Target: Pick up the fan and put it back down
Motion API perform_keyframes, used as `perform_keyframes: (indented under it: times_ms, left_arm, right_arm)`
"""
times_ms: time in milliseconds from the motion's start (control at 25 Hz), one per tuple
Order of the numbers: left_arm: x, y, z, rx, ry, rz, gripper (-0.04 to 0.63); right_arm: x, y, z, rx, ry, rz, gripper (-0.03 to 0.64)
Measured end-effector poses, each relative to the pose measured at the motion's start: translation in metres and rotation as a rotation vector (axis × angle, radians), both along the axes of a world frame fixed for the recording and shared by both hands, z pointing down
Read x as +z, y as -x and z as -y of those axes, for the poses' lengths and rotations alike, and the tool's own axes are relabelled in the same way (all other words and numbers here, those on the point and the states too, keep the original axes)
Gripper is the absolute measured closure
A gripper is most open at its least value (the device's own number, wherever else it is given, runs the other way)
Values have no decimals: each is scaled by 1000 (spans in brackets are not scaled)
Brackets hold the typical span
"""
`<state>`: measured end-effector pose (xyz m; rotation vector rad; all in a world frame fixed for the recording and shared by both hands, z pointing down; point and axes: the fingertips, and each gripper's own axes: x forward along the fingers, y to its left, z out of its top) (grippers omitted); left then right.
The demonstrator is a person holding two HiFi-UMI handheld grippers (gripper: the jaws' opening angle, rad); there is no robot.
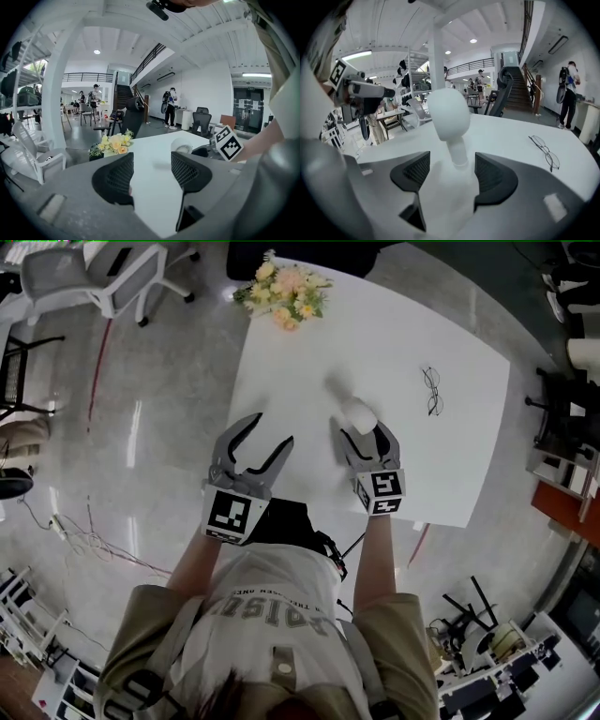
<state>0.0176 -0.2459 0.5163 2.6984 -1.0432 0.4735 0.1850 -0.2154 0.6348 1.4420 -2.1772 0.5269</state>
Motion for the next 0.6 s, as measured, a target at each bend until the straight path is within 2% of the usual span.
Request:
perform_keyframes:
  times_ms: [120,400,600]
  left_arm:
    - [-9,6,6,-28,-13,7,336]
    - [-43,17,17,-57,-89,-21,335]
    - [-70,19,19,-47,-126,-57,334]
  right_arm:
    - [-26,-8,-16,63,-47,58,339]
    - [-101,-20,-41,192,-215,87,333]
    - [-162,-29,-56,306,-360,119,332]
